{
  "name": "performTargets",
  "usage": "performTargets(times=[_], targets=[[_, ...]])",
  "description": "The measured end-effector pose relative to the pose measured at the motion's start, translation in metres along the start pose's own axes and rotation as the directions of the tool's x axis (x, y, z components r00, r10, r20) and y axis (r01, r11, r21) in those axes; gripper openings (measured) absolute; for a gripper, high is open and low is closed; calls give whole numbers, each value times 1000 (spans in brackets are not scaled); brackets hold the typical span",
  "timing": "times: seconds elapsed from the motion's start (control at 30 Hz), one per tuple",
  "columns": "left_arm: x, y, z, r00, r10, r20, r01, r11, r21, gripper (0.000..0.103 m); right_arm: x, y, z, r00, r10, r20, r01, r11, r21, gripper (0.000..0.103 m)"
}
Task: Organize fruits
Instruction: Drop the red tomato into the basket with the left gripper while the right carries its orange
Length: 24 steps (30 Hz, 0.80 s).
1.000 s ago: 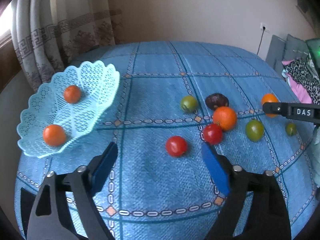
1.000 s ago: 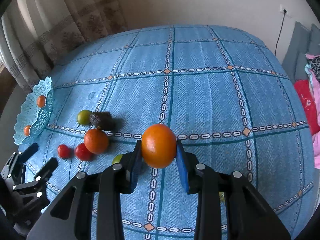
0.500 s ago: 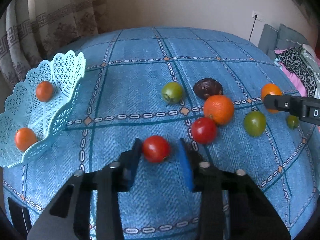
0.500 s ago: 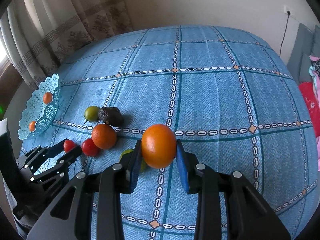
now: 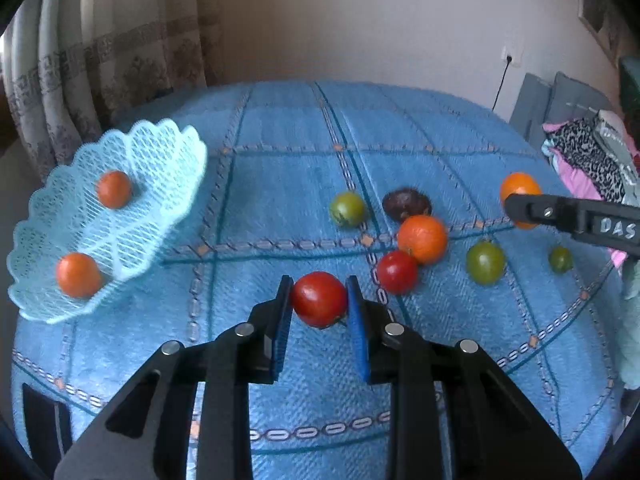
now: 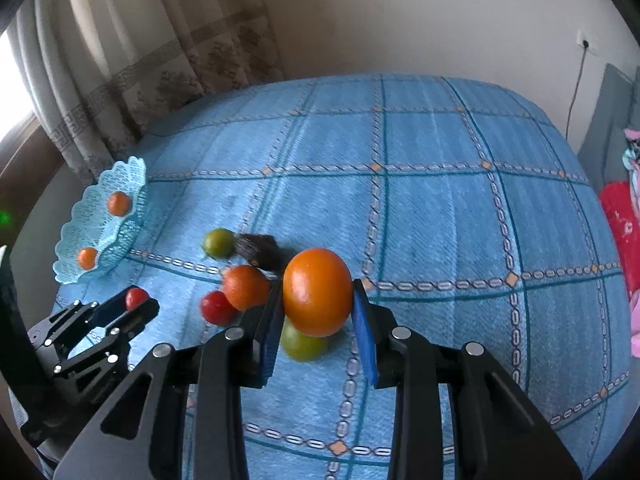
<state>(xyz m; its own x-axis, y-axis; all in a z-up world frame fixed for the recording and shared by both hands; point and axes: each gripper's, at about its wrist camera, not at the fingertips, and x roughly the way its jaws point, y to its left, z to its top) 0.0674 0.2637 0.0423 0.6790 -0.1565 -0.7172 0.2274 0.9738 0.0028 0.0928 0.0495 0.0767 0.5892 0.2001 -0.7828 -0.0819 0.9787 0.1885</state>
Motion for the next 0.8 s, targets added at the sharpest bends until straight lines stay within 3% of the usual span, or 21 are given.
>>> performTargets(times=[0.3,0.8], targets=[[-43,48,17,992,71,102,-62,994,-89,27,-3,48,12,998,59,17,-58,996,-64,33],[-55,143,24,981,169,94,-135,945,-297,27,5,147,35,979,201,5,-197,963,-181,33]])
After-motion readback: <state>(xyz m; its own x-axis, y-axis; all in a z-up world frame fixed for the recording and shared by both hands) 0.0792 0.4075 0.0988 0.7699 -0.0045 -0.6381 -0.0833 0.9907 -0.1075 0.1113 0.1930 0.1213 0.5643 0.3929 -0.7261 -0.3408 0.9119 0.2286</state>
